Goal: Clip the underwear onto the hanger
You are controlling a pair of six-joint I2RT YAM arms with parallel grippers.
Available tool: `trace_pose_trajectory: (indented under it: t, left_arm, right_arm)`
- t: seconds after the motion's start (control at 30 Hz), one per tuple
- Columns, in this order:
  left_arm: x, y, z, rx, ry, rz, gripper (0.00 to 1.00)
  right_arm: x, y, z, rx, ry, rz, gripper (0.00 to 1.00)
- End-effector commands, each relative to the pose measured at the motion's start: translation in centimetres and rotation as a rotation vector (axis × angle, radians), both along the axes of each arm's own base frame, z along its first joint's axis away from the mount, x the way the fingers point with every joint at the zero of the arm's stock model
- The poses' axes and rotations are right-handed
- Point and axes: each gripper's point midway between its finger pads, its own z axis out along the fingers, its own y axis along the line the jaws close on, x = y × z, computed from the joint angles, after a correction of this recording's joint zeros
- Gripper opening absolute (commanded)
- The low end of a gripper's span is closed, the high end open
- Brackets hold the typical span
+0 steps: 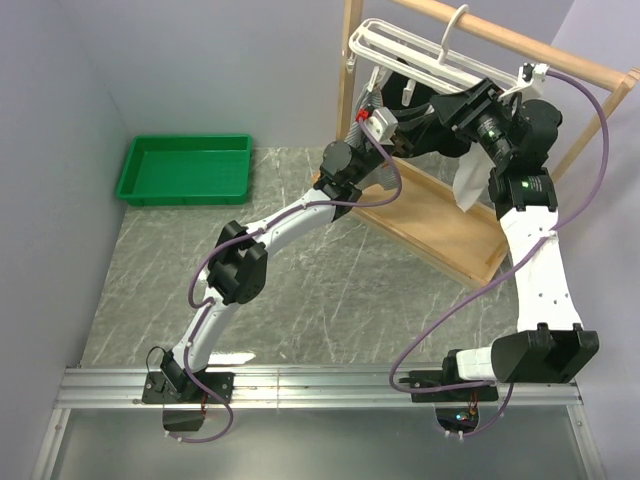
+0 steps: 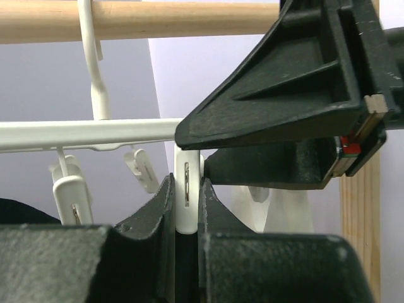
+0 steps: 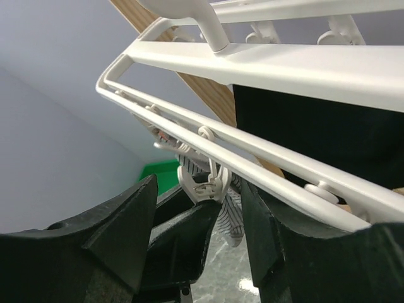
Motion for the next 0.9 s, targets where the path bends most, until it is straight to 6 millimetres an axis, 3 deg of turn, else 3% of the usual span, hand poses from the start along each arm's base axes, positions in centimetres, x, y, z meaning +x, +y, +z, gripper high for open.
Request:
trace_pose_trajectory:
  t: [0.0,0.2,0.3,0.4,0.53,0.7,0.73,0.87]
  left_arm:
    - [-2.9,1.0,3.3,-0.041,-0.070,-0.076,0.00]
    - [-3.3,0.8,3.3,-0.033,-0.074,-0.100,0.01]
    - [-3.5,0.6,3.1,-0.031,-0.074,-0.111,0.01]
    - [-3.6,0.6,3.0,-0.028,-0.072,-0.121,0.01]
    - [-3.7,0.5,2.9,-0.022,-0.076,-0.130,0.01]
    - [-3.9,0.7,2.7,-0.018,-0.071,-0.134,0.23]
    - [-3.8,0.9,2.8,-0.017,-0.072,-0.129,0.32]
    - [-3.6,2.7,2.4,-0.001,-0.047,-0.101,0.48]
  right_arm:
    - [0.8,0.4,1.5,0.018,-0.060,0.017,0.62]
    - [1.2,0.7,1.4,0.011,-0.065,0.038,0.61]
    - [1.1,0.8,1.4,0.003,-0.072,0.040,0.54]
    - [1.1,0.8,1.4,-0.001,-0.079,0.045,0.47]
    - [0.9,0.9,1.4,-0.004,-0.085,0.049,0.24]
    - [0.9,0.7,2.2,-0.009,-0.115,0.036,0.00]
    - [0.8,0.7,2.3,-0.010,-0.120,0.036,0.00]
    - [0.6,0.6,2.8,-0.021,-0.142,0.033,0.00]
